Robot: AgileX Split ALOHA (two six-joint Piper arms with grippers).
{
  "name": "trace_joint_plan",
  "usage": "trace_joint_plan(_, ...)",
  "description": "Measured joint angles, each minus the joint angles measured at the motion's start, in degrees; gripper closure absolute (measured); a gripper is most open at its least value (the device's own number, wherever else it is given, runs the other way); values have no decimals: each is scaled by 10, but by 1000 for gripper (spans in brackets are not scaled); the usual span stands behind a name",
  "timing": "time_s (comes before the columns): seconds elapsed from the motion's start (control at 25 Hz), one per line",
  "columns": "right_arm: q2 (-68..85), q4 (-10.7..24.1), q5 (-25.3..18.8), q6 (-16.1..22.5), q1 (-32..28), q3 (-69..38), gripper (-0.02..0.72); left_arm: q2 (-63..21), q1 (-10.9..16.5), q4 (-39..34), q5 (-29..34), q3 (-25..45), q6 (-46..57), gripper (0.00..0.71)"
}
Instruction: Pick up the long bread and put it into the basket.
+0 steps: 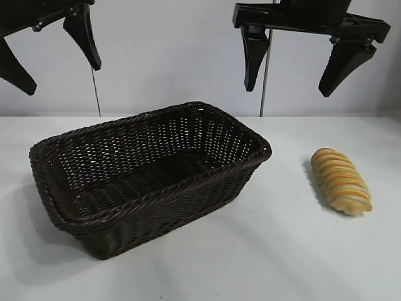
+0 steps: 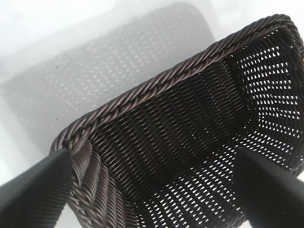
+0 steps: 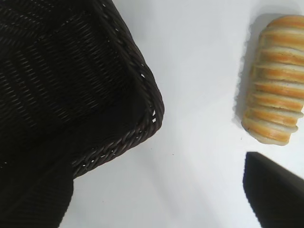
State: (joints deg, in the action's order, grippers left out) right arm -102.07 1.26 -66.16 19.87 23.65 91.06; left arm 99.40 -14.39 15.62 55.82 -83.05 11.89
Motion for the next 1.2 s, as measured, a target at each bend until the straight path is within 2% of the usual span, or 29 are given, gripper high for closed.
trace_joint_plan(0.48,0,0,1,-2,0,0,8,0,0,0,-29,0,1,52)
trace_joint_plan(0.68,0,0,1,-2,0,0,8,-6,0,-34,5,5,11,52)
trace_joint_plan(0.8,0,0,1,-7,0,0,8,-39,0,-64,7,45,36,52)
trace_joint_plan(0.96,0,-2,1,-7,0,0,8,-91,0,-84,-19,138,74,52)
trace_joint_plan(1.2,0,-5,1,-10,0,0,8,-90,0,-61,-82,230,102,52)
